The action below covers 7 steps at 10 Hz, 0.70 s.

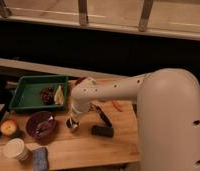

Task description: Stack cups into tray

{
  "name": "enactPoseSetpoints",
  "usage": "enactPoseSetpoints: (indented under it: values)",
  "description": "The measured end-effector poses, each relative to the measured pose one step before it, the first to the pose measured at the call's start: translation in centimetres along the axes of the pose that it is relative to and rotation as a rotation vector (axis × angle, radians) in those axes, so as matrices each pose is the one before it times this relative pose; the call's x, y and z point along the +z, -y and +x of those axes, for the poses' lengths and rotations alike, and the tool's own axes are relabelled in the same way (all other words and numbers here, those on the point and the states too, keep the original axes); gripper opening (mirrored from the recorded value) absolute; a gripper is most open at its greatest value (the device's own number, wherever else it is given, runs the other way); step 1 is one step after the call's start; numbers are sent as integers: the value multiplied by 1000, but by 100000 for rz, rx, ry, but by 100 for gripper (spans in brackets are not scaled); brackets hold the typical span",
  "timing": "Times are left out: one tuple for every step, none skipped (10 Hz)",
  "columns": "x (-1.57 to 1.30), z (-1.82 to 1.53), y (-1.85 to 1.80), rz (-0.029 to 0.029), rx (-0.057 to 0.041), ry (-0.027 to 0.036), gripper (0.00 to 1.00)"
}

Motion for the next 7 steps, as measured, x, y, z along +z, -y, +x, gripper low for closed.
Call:
enactPoseSetpoints:
  values:
    - [95,37,-243,-233,-729,-6,6]
    - [-12,150,-205,-315,-1158,272,0]
    - [-123,34,-147,-252,-928,635,0]
    - [-602,69,-270,-445,-1504,1372,0]
    - [-979,-78,-351,-115,-1629,1386,0]
    - [-1567,-213,-620,466,-2762,1760,0]
    - [-1925,-445,-905,859,-3791,1688,0]
